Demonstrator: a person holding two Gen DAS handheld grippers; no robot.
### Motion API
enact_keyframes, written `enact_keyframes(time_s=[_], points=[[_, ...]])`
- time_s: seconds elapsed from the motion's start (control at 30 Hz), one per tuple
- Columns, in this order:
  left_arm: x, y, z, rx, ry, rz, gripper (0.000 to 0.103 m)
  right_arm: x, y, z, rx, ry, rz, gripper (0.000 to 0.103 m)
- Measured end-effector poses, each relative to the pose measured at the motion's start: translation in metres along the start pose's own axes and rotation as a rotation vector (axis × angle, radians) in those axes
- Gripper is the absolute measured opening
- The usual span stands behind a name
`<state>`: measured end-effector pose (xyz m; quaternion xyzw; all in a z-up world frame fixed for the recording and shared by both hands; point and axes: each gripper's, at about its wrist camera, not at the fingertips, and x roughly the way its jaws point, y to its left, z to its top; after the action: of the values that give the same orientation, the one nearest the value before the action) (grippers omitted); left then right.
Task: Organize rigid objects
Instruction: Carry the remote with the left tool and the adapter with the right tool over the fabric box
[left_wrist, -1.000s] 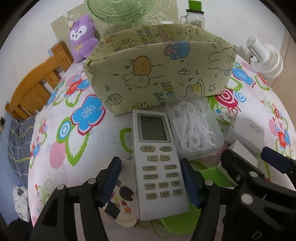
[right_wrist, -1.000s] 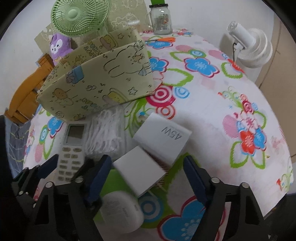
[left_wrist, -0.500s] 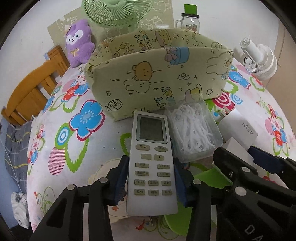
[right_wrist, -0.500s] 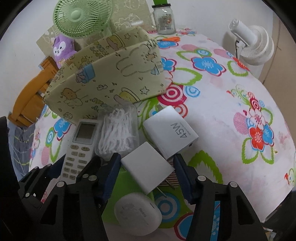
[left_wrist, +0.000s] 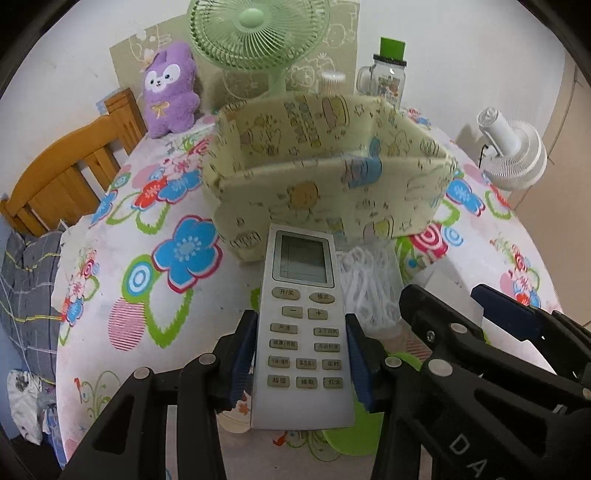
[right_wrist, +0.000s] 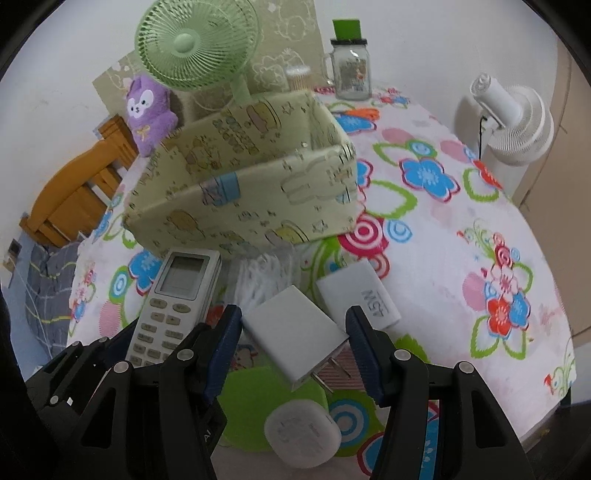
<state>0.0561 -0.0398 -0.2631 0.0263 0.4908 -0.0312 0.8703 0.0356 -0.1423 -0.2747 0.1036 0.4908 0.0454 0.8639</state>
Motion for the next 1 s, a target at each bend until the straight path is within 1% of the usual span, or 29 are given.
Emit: enact_keyframes(time_s=[0.3,0.5,1.0], points=[[-0.023,0.007,0.016,-0.031,-0.024,-0.001,0.047,-0.022,0.012,0.019,-0.022,-0.028,0.013,0.062],[-0.042,0.010,0.028,-0.053,-0.059,0.007,0.047,-0.041,0.018,0.032,-0.047,-0.060,0.016,0.062],[-0.079,0.011,0.062,-0.073,-0.133,-0.014,0.047,-0.082,0.028,0.070,-0.080,-0.144,-0.008,0.062]])
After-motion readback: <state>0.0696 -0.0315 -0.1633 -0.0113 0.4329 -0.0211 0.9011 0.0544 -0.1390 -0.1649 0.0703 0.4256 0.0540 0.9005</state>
